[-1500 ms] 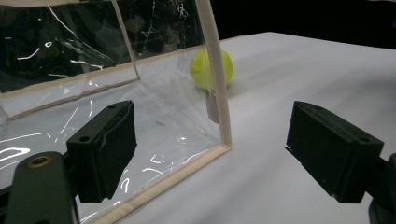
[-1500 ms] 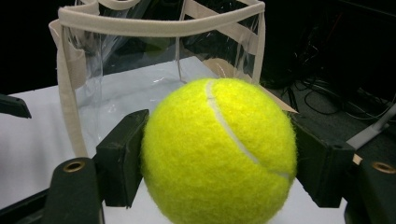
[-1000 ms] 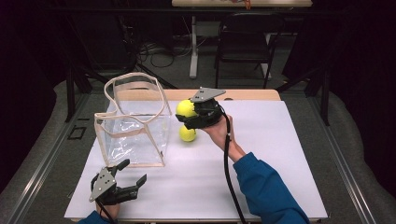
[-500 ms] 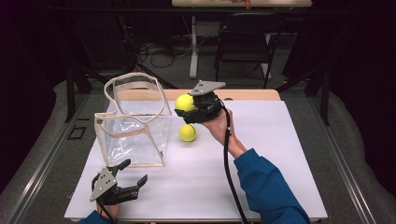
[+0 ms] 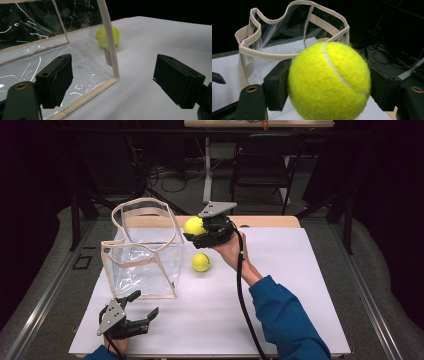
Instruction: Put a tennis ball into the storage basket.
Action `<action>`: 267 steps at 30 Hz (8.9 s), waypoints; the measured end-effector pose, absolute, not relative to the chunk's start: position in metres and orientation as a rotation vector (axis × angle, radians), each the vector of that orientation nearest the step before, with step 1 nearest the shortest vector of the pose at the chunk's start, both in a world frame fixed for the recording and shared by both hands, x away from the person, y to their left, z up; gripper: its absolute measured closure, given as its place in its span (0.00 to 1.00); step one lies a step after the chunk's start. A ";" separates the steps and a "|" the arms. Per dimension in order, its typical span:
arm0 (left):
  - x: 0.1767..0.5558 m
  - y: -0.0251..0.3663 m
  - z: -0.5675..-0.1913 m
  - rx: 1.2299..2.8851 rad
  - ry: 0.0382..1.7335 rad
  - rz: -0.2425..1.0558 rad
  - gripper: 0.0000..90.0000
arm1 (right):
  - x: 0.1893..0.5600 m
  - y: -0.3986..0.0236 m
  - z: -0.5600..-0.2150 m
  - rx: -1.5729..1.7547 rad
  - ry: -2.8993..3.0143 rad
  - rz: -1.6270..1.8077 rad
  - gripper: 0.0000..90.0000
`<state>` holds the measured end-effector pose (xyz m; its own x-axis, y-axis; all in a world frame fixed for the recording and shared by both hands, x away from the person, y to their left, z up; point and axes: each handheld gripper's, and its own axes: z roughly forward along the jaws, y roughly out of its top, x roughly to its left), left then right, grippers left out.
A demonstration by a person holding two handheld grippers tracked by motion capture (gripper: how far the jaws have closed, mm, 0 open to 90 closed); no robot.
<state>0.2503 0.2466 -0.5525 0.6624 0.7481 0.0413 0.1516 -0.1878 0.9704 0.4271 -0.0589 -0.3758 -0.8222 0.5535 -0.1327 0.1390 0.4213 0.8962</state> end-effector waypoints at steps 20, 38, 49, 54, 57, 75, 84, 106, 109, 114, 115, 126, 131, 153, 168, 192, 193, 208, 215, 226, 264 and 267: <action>0.251 0.247 -0.552 1.702 0.730 0.632 0.18 | 0.436 -0.046 -0.361 0.574 2.286 1.355 0.30; 0.251 0.248 -0.552 1.694 0.730 0.631 0.18 | 0.447 -0.031 -0.347 0.560 2.296 1.353 0.30; 0.250 0.248 -0.551 1.693 0.728 0.632 0.18 | 0.448 -0.021 -0.333 0.535 2.301 1.353 0.30; 0.251 0.248 -0.552 1.694 0.730 0.633 0.18 | 0.449 -0.015 -0.331 0.531 2.306 1.360 0.30; 0.251 0.248 -0.552 1.699 0.728 0.630 0.18 | 0.450 -0.012 -0.329 0.527 2.310 1.357 0.30; 0.251 0.248 -0.551 1.690 0.732 0.635 0.18 | 0.454 0.003 -0.328 0.516 2.334 1.333 0.30; 0.251 0.249 -0.551 1.689 0.734 0.641 0.18 | 0.457 0.015 -0.333 0.504 2.356 1.324 0.30; 0.250 0.251 -0.550 1.682 0.742 0.642 0.18 | 0.454 0.046 -0.346 0.509 2.421 1.244 0.29; 0.250 0.251 -0.550 1.682 0.742 0.642 0.18 | 0.454 0.050 -0.346 0.503 2.443 1.208 0.29; 0.249 0.251 -0.549 1.677 0.738 0.642 0.18 | 0.454 0.055 -0.348 0.506 2.470 1.181 0.29; 0.249 0.251 -0.549 1.677 0.736 0.643 0.18 | 0.455 0.055 -0.349 0.508 2.476 1.180 0.29; 0.249 0.251 -0.549 1.675 0.736 0.644 0.18 | 0.461 0.054 -0.352 0.530 2.529 1.150 0.29; 0.249 0.251 -0.549 1.672 0.738 0.645 0.18 | 0.462 0.058 -0.355 0.513 2.559 1.124 0.29; 0.249 0.250 -0.550 1.691 0.737 0.638 0.18 | 0.448 -0.010 -0.352 0.602 2.519 1.322 0.00; 0.247 0.251 -0.548 1.682 0.733 0.650 0.18 | 0.439 -0.064 -0.377 0.667 2.516 1.286 0.00; 0.247 0.251 -0.548 1.683 0.734 0.647 0.18 | 0.419 -0.098 -0.403 0.682 2.495 1.282 0.00; 0.247 0.251 -0.548 1.685 0.734 0.647 0.18 | 0.419 -0.099 -0.404 0.681 2.495 1.284 0.00; 0.248 0.249 -0.548 1.694 0.729 0.641 0.18 | 0.411 -0.111 -0.433 0.703 2.491 1.274 0.00; 0.248 0.248 -0.549 1.700 0.722 0.636 0.18 | 0.406 -0.116 -0.447 0.704 2.498 1.261 0.00; 0.247 0.249 -0.548 1.696 0.715 0.636 0.18 | 0.402 -0.117 -0.458 0.708 2.491 1.243 0.00; 0.247 0.247 -0.549 1.715 0.703 0.634 0.18 | 0.425 -0.104 -0.484 0.751 2.512 1.177 0.00; 0.249 0.246 -0.549 1.719 0.701 0.631 0.18 | 0.426 -0.103 -0.485 0.750 2.516 1.170 0.00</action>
